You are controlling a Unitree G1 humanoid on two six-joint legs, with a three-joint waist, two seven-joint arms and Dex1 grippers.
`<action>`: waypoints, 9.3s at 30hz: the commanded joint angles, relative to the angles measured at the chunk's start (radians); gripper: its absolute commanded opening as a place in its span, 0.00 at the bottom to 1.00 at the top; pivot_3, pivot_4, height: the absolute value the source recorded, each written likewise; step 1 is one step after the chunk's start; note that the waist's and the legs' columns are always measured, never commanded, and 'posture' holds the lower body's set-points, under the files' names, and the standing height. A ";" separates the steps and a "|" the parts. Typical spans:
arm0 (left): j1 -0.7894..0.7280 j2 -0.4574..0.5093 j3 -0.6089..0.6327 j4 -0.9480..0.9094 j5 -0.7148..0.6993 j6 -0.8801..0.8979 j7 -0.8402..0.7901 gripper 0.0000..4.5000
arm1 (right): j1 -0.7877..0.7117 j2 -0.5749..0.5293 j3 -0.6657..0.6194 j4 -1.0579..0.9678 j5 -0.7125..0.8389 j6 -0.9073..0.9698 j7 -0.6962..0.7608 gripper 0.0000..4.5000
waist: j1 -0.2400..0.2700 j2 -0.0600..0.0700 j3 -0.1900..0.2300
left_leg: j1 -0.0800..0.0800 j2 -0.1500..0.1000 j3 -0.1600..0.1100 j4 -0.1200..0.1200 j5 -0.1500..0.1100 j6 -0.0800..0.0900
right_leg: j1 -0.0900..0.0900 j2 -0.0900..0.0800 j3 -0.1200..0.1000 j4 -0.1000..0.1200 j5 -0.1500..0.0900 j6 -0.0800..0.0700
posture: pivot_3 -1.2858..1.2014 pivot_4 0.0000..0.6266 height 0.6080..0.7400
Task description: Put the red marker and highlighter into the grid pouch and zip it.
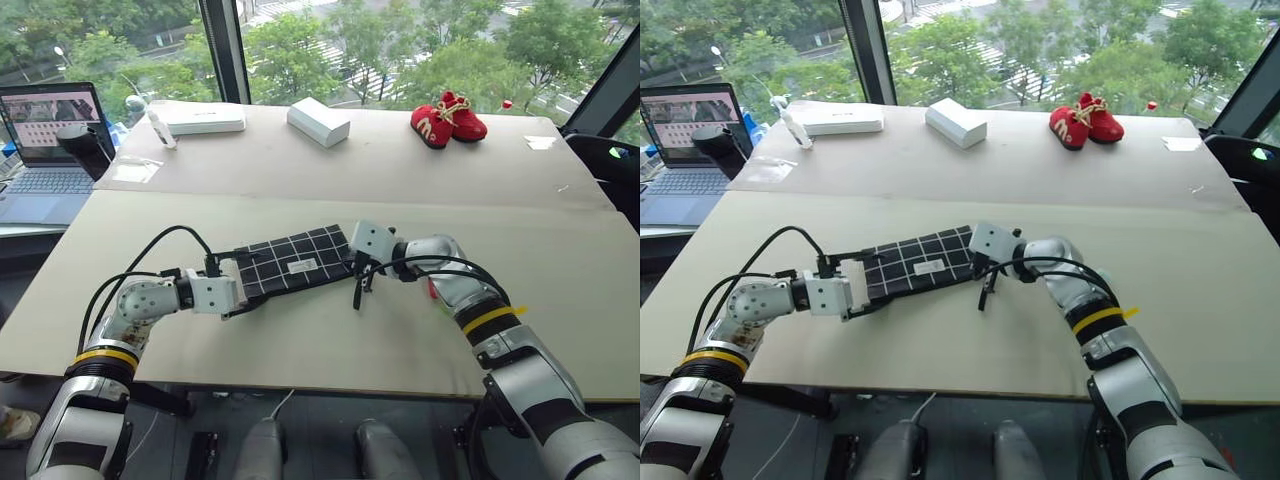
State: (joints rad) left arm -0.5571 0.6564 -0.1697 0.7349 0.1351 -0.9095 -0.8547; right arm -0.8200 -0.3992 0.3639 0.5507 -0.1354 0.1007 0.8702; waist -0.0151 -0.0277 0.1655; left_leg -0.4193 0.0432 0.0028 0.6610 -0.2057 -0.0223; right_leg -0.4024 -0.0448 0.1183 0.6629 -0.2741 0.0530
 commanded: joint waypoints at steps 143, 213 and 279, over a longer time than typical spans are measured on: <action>0.072 -0.265 0.066 -0.443 -0.207 0.588 0.122 0.00 | 0.232 -0.099 -0.237 -0.687 0.540 0.724 0.223 0.74 | -0.023 0.001 0.001 | -0.007 0.000 -0.003 -0.001 0.000 0.000 | -0.004 0.001 -0.002 -0.005 0.000 0.000 | 0.52 0.24 0.92; 0.123 -0.296 0.059 -0.439 -0.209 0.572 0.154 0.00 | 0.571 0.145 -0.710 -1.038 0.291 1.222 -0.876 0.05 | -0.020 -0.002 0.000 | -0.006 0.000 -0.003 -0.001 0.000 0.000 | -0.001 0.001 -0.001 -0.007 0.000 0.000 | 0.52 0.24 0.92; 0.166 -0.308 0.056 -0.462 -0.208 0.567 0.168 0.00 | 0.461 0.365 -0.807 -1.115 0.154 1.400 -0.954 0.46 | -0.027 -0.002 0.000 | -0.007 -0.001 -0.004 -0.002 0.000 0.000 | -0.003 0.000 0.000 -0.007 0.000 0.000 | 0.52 0.24 0.92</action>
State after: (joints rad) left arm -0.3898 0.3453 -0.1269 0.3052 -0.0725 -0.3266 -0.6962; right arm -0.3656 -0.0457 -0.4299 -0.5674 0.0219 1.5021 -0.0800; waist -0.0424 -0.0292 0.1658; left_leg -0.4264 0.0427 -0.0007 0.6593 -0.2053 -0.0222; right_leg -0.4051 -0.0443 0.1179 0.6557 -0.2741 0.0532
